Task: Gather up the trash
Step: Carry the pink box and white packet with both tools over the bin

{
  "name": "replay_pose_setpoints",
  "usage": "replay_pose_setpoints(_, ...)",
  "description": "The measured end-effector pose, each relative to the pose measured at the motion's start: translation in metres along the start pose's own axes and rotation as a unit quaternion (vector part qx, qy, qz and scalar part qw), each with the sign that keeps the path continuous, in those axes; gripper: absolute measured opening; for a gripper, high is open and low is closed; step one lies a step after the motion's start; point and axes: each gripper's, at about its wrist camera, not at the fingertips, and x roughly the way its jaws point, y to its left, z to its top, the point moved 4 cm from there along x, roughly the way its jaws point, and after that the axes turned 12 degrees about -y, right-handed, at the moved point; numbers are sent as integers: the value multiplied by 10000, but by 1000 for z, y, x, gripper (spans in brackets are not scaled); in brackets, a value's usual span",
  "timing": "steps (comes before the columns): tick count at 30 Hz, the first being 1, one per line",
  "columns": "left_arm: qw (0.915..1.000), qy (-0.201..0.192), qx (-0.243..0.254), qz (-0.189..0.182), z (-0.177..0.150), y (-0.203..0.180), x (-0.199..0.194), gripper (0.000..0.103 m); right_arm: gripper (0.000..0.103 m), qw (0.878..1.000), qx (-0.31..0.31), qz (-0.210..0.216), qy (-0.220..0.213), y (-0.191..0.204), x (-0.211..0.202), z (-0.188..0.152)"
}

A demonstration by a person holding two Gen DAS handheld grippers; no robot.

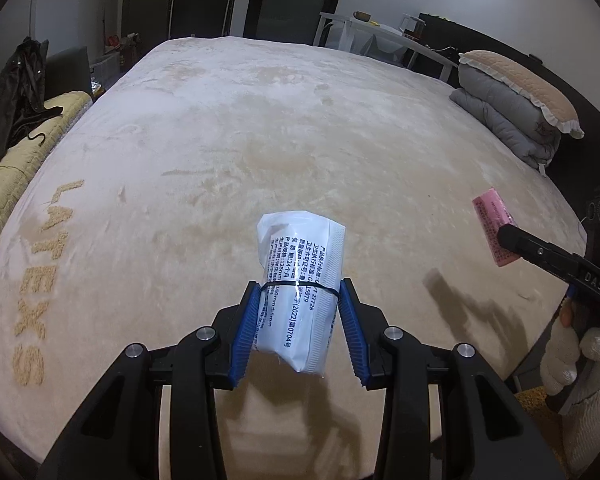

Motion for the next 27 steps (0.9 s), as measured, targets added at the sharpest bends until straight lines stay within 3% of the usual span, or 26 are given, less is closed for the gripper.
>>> replay_pose_setpoints(14,9968,-536,109,-577,-54,-60,-82,39,35,9987,-125,-204,-447,-2,-81,-51)
replay_pose_setpoints(27,9930,-955,-2,-695,-107,-83,-129,39,35,9970,-462,-62,-614,43,-122,-96)
